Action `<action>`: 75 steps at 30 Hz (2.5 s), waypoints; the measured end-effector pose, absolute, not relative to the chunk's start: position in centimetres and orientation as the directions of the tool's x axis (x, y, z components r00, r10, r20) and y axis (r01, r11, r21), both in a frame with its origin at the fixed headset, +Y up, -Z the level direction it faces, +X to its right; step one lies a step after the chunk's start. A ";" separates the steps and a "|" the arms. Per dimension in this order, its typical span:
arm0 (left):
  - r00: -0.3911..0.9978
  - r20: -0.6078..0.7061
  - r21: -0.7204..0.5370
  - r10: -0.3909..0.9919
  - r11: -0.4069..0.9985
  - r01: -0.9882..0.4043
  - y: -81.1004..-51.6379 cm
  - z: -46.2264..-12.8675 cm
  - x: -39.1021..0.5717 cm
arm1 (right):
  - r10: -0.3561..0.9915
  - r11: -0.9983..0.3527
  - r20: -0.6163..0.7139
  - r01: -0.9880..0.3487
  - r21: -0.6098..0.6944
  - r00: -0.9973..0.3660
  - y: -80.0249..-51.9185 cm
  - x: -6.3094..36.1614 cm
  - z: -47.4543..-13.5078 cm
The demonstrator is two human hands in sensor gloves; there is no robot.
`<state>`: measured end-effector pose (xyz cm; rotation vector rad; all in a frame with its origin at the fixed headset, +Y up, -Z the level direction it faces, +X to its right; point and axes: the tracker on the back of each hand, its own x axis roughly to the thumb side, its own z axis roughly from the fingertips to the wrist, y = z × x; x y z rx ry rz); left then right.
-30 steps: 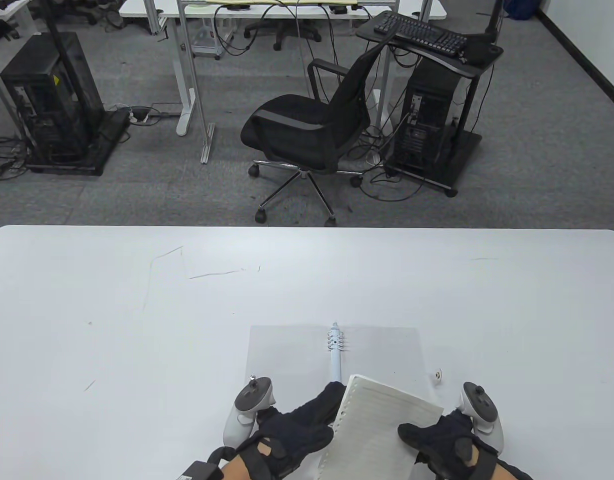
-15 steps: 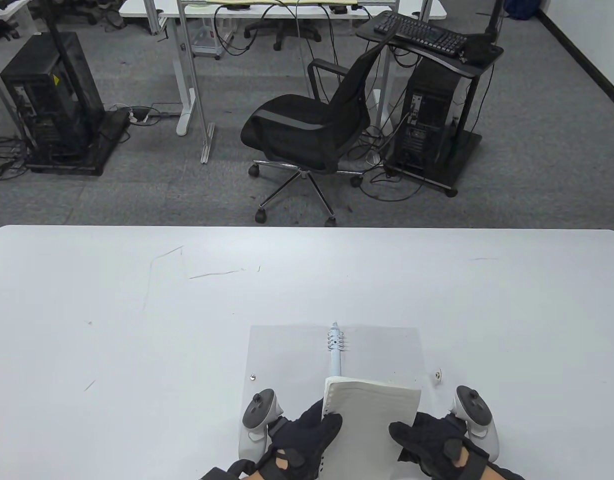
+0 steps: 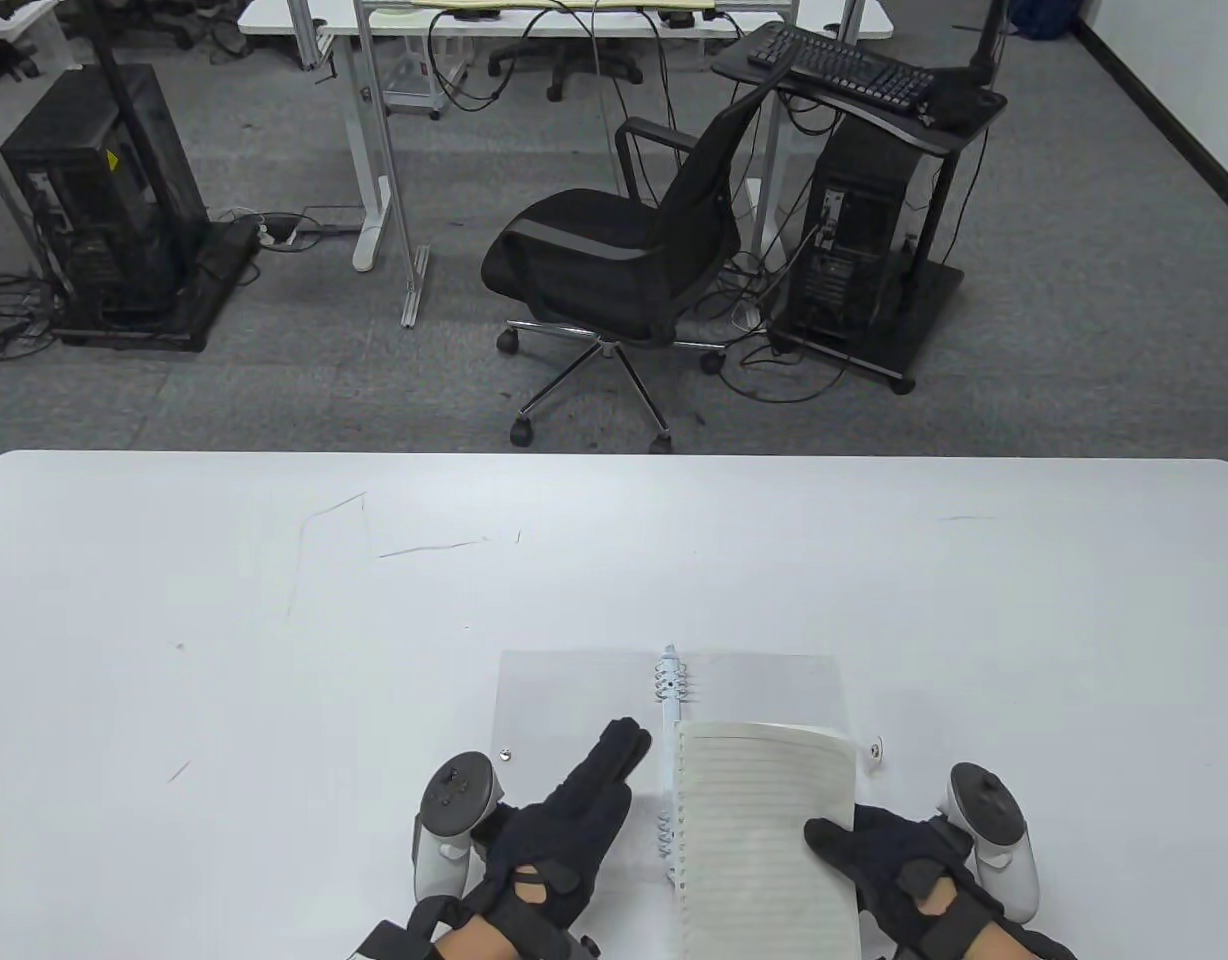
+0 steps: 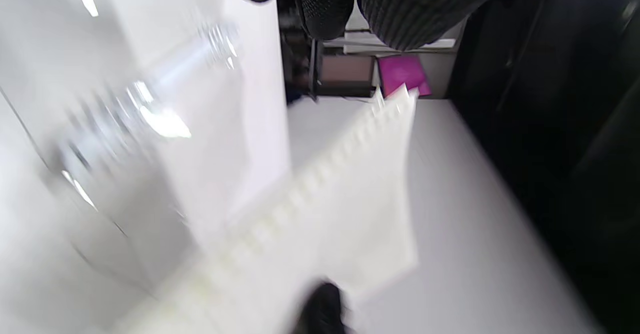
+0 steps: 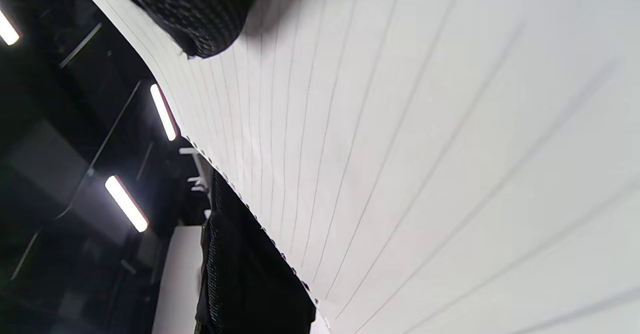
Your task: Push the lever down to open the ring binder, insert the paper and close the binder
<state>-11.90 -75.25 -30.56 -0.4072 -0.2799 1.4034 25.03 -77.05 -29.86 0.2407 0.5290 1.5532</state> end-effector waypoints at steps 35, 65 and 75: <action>0.923 -0.090 -0.594 0.375 0.723 -0.352 -81.0 -33.9 -12.9 | 0.629 -0.479 -0.492 -0.799 0.364 -0.601 -70.7 20.3 -41.1; 0.923 -0.094 -0.598 0.373 0.720 -0.352 -81.0 -34.0 -12.8 | 0.523 -0.544 -0.556 -0.755 0.366 -0.646 -68.5 18.1 -42.5; 0.922 -0.095 -0.599 0.375 0.718 -0.354 -81.0 -34.0 -12.8 | 0.456 -0.643 -0.508 -0.666 0.380 -0.730 -67.8 18.0 -42.8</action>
